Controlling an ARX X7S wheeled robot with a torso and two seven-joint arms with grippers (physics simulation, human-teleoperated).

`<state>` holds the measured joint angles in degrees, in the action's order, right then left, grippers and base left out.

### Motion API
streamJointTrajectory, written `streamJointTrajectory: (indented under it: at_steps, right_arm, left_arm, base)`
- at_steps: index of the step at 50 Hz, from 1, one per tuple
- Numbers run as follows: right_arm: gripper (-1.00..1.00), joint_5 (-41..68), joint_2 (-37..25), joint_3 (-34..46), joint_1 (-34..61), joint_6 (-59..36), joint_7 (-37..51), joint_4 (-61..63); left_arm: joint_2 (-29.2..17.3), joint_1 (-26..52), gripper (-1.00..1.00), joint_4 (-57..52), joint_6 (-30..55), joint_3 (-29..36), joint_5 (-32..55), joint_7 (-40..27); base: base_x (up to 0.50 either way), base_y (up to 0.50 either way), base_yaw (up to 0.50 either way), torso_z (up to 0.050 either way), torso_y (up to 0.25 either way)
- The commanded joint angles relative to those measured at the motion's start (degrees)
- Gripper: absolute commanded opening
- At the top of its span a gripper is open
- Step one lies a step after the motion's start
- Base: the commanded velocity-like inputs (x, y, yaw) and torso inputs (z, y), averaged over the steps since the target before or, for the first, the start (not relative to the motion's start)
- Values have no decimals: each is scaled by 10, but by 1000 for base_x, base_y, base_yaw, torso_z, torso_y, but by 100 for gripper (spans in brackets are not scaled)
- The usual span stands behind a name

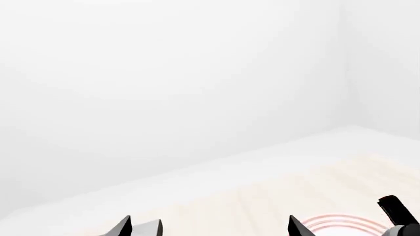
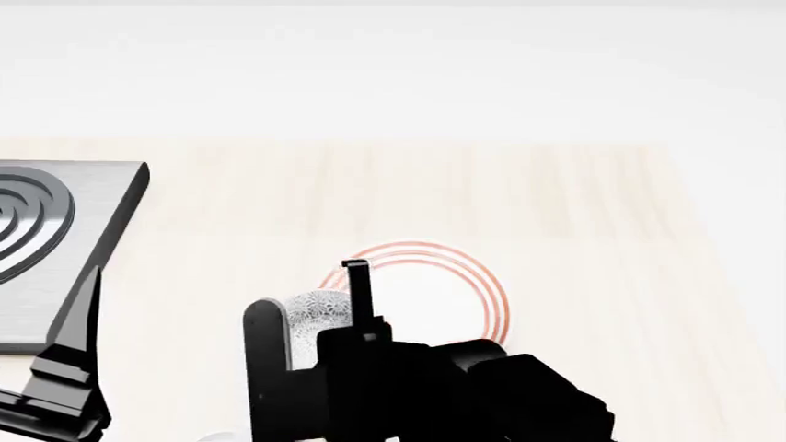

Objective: Pick the akita bowl between the plate and the ramekin and place it on the plate.

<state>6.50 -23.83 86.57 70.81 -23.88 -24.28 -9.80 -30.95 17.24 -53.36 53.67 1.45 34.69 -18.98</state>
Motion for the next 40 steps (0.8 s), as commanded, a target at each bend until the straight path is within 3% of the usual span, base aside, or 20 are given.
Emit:
streamJointTrajectory:
  at_steps: [1, 40]
  right_arm:
    - [-100, -54, -7, -20, 37, -25, 4, 33]
    - [-100, -107, 19, -27, 31, 57, 99, -146]
  left_arm:
    - [6, 1, 100, -6, 1, -14, 7, 13]
    - [-6, 5, 100, -7, -4, -9, 27, -5]
  base:
    - [0, 0, 0, 0, 0]
    - [0, 0, 0, 0, 0]
